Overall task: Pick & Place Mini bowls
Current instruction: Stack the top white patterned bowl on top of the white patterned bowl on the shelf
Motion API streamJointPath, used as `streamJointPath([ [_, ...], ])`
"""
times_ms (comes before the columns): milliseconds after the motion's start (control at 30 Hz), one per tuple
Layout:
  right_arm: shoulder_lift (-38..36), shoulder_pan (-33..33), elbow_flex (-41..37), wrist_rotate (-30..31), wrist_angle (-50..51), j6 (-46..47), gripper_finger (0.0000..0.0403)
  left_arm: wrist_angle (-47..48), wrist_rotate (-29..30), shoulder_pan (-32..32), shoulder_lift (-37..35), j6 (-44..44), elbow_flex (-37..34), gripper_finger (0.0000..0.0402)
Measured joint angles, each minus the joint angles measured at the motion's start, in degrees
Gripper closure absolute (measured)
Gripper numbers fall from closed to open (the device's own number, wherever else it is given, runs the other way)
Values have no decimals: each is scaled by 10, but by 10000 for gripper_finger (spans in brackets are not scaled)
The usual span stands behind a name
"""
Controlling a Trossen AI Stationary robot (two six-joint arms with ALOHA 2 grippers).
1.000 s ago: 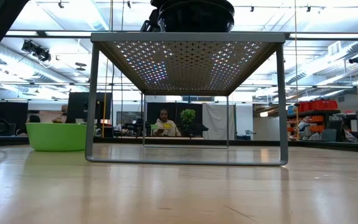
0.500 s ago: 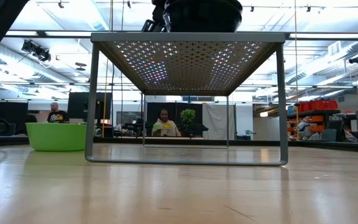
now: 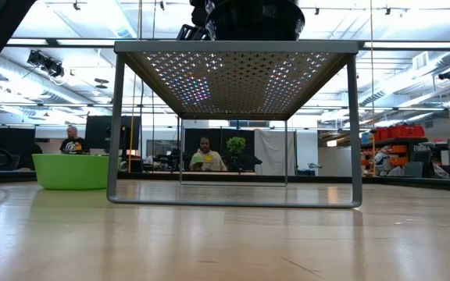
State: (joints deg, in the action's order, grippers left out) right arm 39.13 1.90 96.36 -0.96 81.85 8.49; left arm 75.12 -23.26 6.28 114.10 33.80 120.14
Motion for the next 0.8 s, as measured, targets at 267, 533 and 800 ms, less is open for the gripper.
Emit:
streamJointPath([
  [267, 0, 0, 0, 0, 0, 0, 400, 0, -9, 0, 0, 0, 0, 391],
  [533, 0, 0, 0, 0, 0, 0, 400, 1, -14, 0, -1, 0, 0, 392],
  [800, 0, 0, 0, 0, 0, 0, 400, 5, -12, 0, -2, 0, 46, 391],
])
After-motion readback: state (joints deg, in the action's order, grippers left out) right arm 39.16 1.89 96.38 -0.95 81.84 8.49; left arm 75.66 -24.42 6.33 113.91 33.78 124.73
